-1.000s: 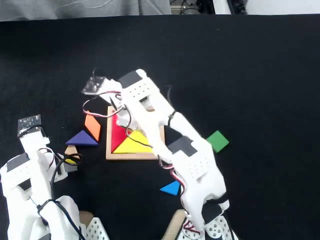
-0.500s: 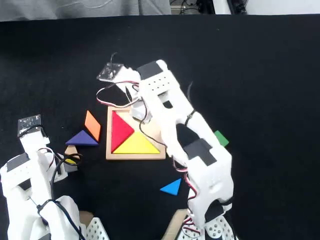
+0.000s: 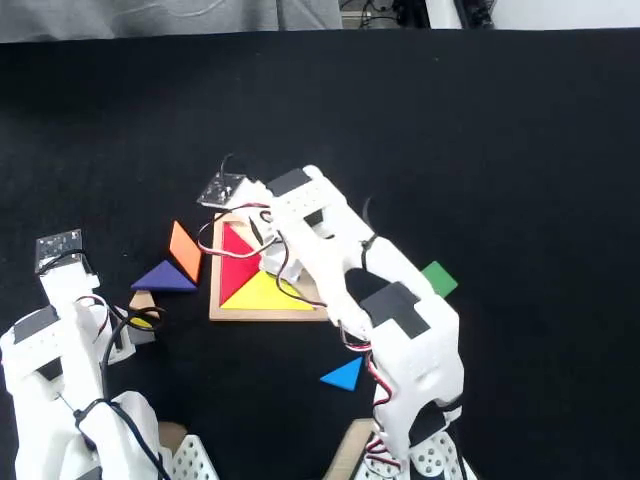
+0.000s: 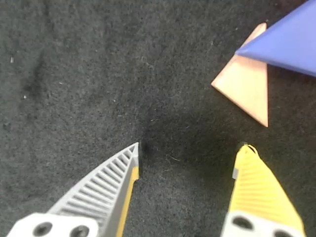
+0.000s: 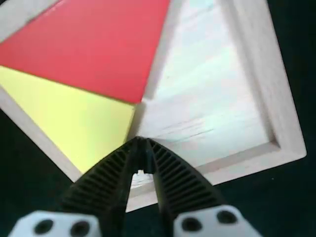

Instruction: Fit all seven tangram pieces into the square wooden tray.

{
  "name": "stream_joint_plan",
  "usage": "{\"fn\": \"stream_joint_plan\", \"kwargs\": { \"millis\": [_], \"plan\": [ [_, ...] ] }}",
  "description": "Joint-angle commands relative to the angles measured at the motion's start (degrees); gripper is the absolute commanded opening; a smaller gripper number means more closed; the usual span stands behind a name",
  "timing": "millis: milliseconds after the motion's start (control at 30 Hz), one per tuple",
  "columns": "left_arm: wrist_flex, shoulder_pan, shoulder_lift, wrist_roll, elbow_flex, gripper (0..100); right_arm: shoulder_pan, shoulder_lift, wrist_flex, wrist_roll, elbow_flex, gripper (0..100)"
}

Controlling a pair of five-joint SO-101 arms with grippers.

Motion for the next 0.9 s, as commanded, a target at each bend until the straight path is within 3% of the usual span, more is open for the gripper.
{"fn": "stream_joint_plan", "kwargs": {
  "millis": [0,267,500,767,867],
  "plan": [
    [-0.6,-0.5,-1.1,0.0,-0.1,30,0.8,-10.6,0.0,-1.0,0.2,1.1],
    [-0.6,-0.2,-1.1,0.0,-0.4,30,12.0,-36.9,5.6,-4.2,3.5,1.1],
    [-0.6,-0.2,-1.1,0.0,-0.6,30,12.5,-56.6,-7.1,-7.8,31.0,1.1],
    [-0.6,0.0,-1.1,0.4,-0.6,30,12.5,-54.8,-10.5,-8.2,39.3,1.1],
    [-0.6,0.0,-1.1,0.4,-0.5,30,12.4,-53.0,-12.6,-12.0,39.3,1.1]
  ]
}}
